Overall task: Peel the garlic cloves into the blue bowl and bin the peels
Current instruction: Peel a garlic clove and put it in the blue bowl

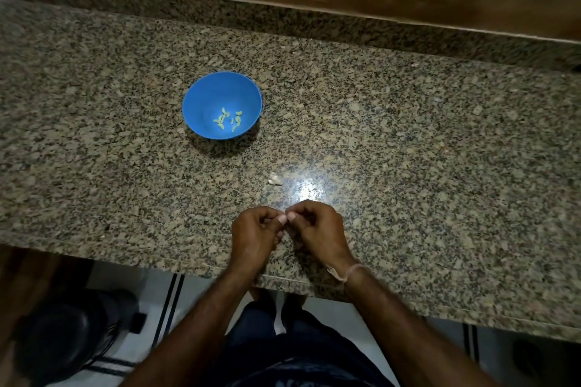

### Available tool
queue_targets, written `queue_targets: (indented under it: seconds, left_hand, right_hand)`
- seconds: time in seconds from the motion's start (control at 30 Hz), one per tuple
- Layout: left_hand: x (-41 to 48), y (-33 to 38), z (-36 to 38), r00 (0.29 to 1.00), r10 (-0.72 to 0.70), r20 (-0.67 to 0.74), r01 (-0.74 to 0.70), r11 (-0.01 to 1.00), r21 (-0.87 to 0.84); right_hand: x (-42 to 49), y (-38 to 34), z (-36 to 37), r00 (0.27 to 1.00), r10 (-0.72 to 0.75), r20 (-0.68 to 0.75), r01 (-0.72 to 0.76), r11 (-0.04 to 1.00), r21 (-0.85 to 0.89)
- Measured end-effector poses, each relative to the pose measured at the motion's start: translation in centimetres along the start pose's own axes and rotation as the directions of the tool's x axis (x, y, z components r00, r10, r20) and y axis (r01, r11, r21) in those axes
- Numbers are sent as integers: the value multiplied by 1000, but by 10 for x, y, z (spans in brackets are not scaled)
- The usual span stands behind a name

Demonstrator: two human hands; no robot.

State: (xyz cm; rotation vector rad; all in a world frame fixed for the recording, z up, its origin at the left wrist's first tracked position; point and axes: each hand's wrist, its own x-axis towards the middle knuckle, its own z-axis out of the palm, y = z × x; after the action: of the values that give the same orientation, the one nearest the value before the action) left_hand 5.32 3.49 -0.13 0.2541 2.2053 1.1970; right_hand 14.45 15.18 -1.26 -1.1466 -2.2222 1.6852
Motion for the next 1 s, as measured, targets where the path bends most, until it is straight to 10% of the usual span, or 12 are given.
queue_targets:
  seconds: [0.5,0.6,0.7,0.87,1.0]
  left_hand:
    - [-3,-1,-5,984,-68,162,105,968,-228]
    - [-5,1,-6,988,107,116,-112,993,41]
    - [-10,5,-3,977,173,124,-190,973,135]
    - [-13,3,6,966,-60,251,95,987,-131]
    - [-16,0,6,963,241,123,-251,965,78]
  right_hand:
    - [-7,2,-7,981,85,174,-143,925,352]
    - [-13,2,-3,979,104,175,-166,905,393]
    - [-14,2,-2,988,105,117,-136,944,301]
    - [-16,-4,-3,998,-70,5,70,997,44]
    - [-17,-12,-1,935,255,245,-351,749,562]
